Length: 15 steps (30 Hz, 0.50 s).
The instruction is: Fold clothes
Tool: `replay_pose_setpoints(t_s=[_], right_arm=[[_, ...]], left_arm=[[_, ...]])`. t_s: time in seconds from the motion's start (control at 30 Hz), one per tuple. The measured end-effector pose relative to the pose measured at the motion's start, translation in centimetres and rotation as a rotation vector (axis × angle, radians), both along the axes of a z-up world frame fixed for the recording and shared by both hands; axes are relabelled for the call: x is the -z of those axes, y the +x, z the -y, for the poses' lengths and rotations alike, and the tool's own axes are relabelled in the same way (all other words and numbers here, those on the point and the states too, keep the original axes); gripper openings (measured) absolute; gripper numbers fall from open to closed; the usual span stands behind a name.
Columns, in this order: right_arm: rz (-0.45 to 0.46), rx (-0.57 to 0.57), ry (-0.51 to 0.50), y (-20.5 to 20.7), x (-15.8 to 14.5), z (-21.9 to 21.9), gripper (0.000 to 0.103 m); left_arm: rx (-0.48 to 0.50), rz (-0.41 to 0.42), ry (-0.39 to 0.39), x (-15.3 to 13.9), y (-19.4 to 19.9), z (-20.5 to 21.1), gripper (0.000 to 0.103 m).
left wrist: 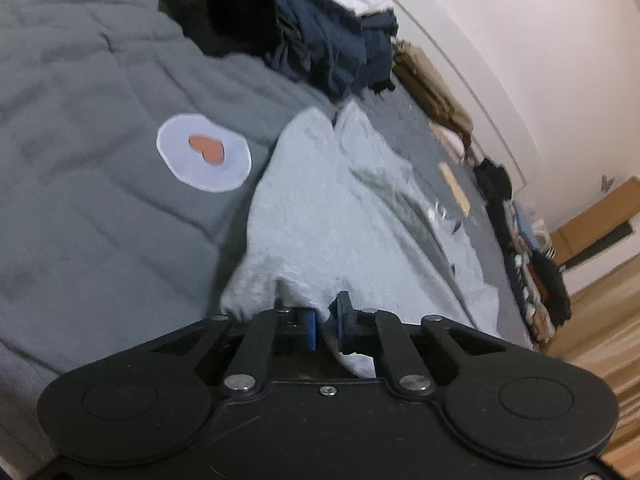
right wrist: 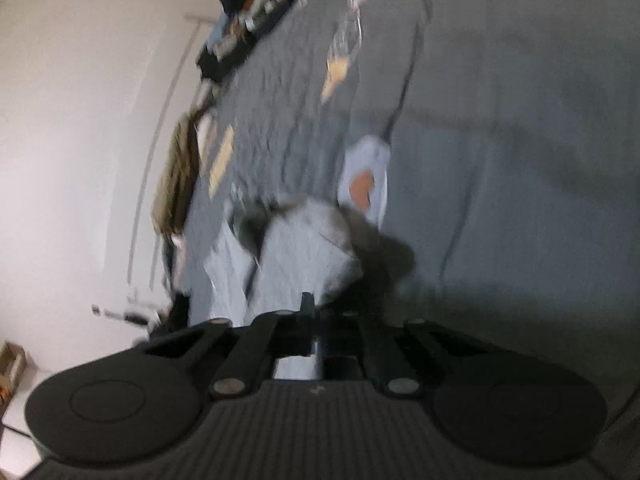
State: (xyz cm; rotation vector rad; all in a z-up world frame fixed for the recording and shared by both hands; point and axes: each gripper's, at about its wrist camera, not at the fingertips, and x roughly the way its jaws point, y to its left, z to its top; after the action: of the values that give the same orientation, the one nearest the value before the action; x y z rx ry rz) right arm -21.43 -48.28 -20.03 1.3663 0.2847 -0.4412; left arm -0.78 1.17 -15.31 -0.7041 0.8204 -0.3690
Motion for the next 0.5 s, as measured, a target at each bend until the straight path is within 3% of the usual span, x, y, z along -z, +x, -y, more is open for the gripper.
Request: replay_pose_setpoints(t_s=[0.07, 0.17, 0.23, 0.33, 0.43, 0.5], right_arm=[[0.020, 0.001, -0.014, -0.1, -0.8, 0.1, 0.002], [-0.001, -0.020, -0.052, 0.3, -1.7, 0.0, 0.003], [-0.044, -0.049, -0.005, 0.7, -1.0, 0.3, 0.006], [-0.075, -0.094, 0.026, 1.0, -0.5, 0.0, 0.008], [-0.081, -0.164, 0.010, 1.7, -0.6, -0.8, 0.021], [-0.060, -0.204, 0.010, 2.6, -0.4, -1.4, 0.042]], left_arm=[[-0.009, 0.021, -0.010, -0.5, -0.3, -0.2, 0.006], [-0.009, -0.026, -0.016, 0.1, 0.0, -0.1, 0.007], [-0.008, -0.058, -0.020, 0.6, 0.2, -0.1, 0.009], [0.003, -0.069, -0.003, 1.3, 0.5, 0.3, 0.026], [0.028, -0.040, -0.008, 1.1, 0.6, 0.9, 0.037], [0.049, -0.032, -0.022, 1.2, 0.8, 1.5, 0.040]])
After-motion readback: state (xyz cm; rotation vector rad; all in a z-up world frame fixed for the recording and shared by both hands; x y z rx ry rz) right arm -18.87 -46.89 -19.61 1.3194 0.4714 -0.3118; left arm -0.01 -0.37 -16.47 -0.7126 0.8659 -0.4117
